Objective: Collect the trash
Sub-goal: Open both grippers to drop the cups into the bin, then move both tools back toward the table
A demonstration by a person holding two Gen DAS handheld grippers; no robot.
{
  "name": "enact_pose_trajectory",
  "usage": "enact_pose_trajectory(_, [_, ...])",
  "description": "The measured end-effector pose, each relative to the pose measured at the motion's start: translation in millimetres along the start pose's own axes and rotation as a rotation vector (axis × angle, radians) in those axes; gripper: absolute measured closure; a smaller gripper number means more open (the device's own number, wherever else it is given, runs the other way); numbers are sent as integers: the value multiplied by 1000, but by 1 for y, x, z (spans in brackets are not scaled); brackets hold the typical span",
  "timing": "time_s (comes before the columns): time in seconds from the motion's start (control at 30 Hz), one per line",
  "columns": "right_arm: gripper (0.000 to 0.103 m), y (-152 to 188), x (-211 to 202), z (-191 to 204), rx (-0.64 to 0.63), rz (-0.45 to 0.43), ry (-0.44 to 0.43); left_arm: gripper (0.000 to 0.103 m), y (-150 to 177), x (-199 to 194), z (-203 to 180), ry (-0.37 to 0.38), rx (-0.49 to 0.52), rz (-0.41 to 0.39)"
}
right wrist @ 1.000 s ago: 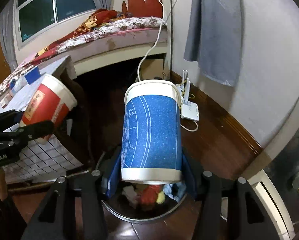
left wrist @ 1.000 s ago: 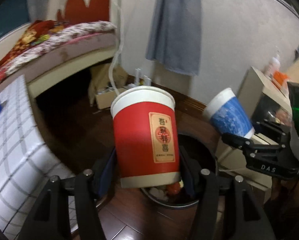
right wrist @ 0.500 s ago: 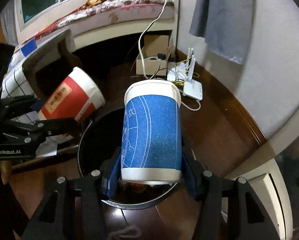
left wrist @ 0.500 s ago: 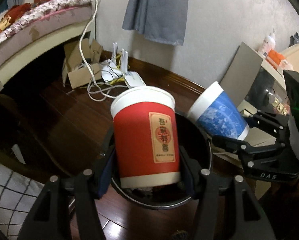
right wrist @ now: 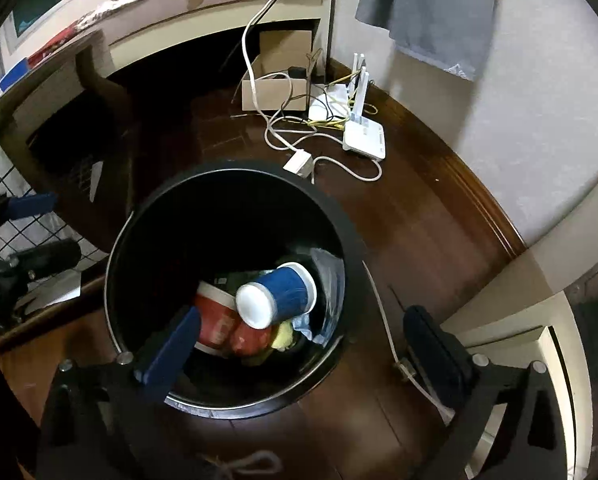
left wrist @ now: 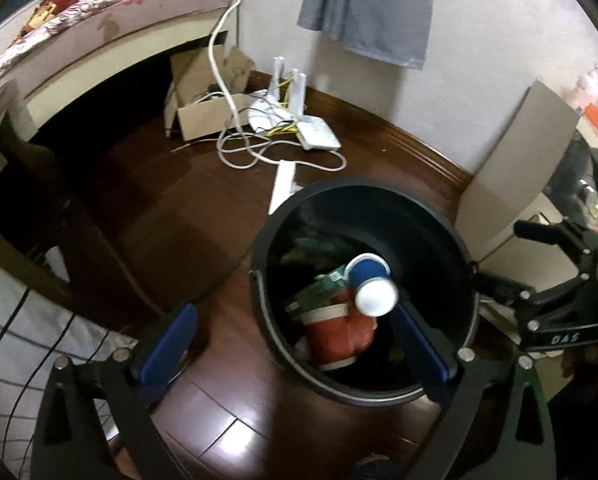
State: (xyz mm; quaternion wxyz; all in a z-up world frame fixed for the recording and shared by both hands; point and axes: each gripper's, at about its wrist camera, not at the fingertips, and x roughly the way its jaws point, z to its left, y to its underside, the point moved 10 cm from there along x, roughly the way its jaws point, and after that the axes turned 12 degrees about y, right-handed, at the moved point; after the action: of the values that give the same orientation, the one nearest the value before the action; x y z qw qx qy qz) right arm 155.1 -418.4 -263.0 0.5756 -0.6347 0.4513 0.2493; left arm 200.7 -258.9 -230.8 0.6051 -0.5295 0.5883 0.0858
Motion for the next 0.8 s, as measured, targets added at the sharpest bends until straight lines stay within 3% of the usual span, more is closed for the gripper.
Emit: enact_pose_trajectory(0.8, [1,-37,-60,32,-7,-143,-67,4,-14,-88,16,-108,-59,-195])
